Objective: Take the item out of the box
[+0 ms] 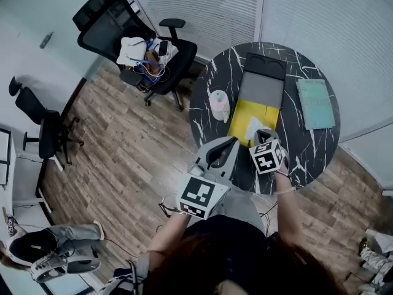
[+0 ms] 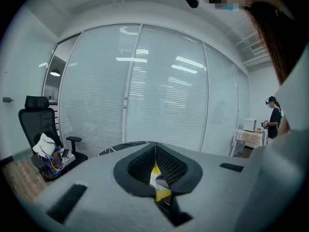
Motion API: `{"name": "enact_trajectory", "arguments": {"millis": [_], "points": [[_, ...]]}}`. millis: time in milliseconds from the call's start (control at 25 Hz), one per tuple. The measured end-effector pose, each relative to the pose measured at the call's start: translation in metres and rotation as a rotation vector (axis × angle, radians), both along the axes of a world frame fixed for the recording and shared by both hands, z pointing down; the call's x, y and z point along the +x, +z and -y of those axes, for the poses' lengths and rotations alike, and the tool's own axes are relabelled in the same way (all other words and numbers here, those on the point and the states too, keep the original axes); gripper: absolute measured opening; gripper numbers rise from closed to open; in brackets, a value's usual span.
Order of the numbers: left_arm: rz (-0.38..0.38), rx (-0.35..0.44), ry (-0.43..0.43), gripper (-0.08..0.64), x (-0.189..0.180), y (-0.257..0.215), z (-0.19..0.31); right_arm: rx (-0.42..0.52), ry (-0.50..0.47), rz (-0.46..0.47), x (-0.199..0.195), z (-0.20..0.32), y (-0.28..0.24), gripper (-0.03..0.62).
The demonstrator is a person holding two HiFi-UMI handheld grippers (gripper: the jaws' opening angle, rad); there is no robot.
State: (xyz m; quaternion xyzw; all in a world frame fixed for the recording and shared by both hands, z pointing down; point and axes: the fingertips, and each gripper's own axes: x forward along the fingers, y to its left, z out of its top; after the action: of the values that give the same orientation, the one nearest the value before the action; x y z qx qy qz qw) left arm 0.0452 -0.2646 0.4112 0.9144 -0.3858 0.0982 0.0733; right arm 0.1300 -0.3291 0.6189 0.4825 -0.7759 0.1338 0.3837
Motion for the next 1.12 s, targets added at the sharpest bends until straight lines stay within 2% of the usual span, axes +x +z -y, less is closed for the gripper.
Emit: {"name": "enact_trajectory", "arguments": {"millis": [480,1120], "points": [[-0.027,0.044,0.050,0.026,-0.001,-0.015,-0.035,0.112,0.049,0.022,-0.003,-0.029,-0.043,0.023],[-0.055,0.099,0.072,0.026,-0.020,-0.037,-0.078,0.249,0.098,0.050,-0.019,-0.069,-0.102,0.023]]}}
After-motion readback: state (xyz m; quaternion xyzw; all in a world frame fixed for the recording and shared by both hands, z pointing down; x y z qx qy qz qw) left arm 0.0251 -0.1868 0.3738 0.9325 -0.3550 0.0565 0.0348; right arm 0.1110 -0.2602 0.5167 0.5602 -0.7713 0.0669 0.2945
